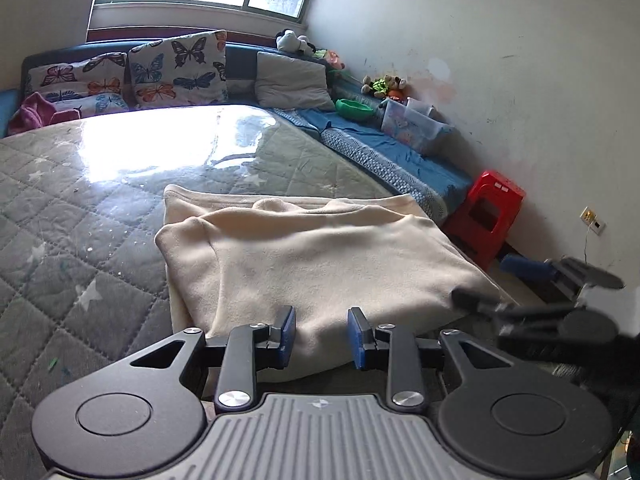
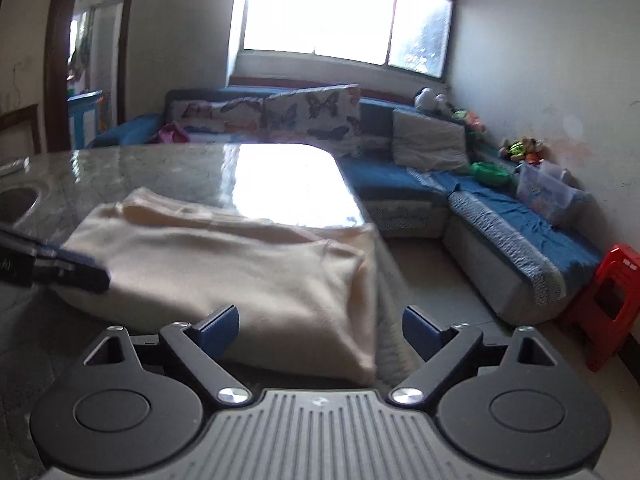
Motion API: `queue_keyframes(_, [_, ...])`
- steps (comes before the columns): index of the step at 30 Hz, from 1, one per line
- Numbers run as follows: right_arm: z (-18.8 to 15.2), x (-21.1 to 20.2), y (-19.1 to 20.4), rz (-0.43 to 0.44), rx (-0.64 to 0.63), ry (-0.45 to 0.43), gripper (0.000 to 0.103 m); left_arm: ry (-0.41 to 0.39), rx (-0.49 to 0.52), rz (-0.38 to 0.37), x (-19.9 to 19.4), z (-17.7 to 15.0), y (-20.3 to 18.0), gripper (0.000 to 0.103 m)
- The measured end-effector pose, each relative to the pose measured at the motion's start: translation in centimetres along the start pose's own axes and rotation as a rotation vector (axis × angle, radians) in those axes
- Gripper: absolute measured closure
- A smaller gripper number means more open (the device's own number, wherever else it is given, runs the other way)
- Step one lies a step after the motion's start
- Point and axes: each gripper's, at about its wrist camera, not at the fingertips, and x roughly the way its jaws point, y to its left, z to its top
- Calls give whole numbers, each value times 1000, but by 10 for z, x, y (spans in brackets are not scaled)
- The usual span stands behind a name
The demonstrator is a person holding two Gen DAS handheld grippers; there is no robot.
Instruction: Fold clothes
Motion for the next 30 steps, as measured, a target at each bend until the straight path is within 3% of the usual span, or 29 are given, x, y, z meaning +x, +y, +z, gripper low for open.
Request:
queue_keyframes(2, [4,-1,-7,-35,22,-13,4,0,-11,-2,-1,0,1,72])
queue_keyframes(5, [-2,14,-19,-94,34,36,3,4,-6,-1,0,0,0,69])
queue_keyframes(10, [-7,14,-29,-88,95,46,0,11,-33,-3,-5,0,2,66])
queue_keyframes(24, [-15,-22,-13,-57,141,16,0,8,14,54,-32,-20,-13,23])
queue_keyframes(30, [-23,-36,-4,-33,133,17,0,18,12,95,-38,-31,-14,11])
